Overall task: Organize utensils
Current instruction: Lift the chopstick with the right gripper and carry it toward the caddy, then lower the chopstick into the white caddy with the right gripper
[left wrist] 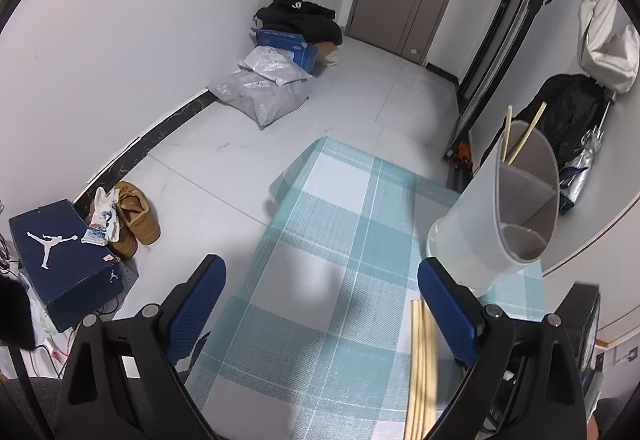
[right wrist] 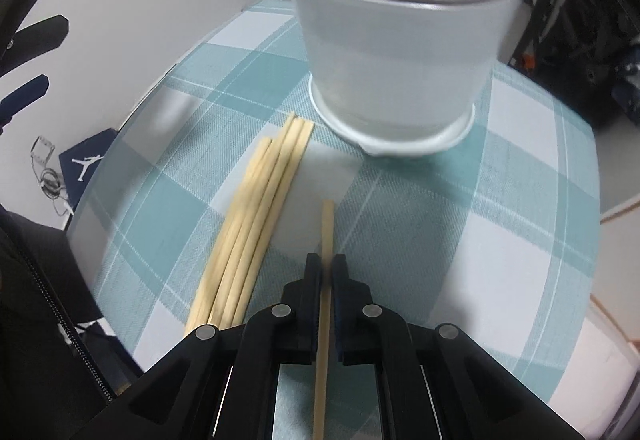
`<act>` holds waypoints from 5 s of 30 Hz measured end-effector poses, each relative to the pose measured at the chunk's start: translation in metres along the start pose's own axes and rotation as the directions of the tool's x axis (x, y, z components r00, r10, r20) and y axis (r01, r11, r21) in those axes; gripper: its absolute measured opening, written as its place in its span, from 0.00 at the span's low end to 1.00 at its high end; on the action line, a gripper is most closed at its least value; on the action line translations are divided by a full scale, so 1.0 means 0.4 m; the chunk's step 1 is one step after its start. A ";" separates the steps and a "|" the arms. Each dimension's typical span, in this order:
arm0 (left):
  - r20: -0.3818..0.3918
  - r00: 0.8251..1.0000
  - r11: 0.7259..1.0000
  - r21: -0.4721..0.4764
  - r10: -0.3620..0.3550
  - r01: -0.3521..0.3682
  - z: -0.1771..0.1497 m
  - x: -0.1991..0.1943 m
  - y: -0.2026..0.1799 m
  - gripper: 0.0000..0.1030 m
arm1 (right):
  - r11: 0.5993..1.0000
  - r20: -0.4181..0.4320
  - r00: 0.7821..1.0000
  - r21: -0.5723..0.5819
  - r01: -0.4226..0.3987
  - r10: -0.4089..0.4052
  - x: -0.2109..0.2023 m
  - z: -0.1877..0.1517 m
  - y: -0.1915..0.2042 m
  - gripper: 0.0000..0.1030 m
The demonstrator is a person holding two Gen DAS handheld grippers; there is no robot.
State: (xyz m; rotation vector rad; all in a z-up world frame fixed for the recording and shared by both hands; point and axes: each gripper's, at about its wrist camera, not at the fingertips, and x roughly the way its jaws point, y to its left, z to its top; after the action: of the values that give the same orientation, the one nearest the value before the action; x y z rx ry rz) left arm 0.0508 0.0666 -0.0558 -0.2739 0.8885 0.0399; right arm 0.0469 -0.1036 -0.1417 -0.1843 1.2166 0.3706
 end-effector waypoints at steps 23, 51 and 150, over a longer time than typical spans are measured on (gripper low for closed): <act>-0.329 0.944 0.954 0.292 0.025 0.076 -0.125 0.154 -0.133 0.92 | 0.921 0.253 0.941 0.259 -0.291 0.226 -0.063 0.050 -0.203 0.05; -0.342 0.932 0.947 0.322 0.118 -0.002 -0.114 0.201 -0.145 0.81 | 0.817 0.444 0.847 0.345 -0.462 0.291 -0.177 -0.013 -0.305 0.05; 0.230 0.899 0.901 0.321 -0.373 0.292 0.360 -0.296 -0.307 0.03 | 0.985 0.794 0.602 0.029 -0.173 0.083 -0.681 0.267 -0.221 0.05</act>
State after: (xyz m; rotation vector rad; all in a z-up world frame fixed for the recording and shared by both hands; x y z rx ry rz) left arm 0.1036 -0.0059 0.1487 -0.1485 0.5379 -0.3597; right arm 0.0930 -0.1986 0.1451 0.1643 0.3438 0.4472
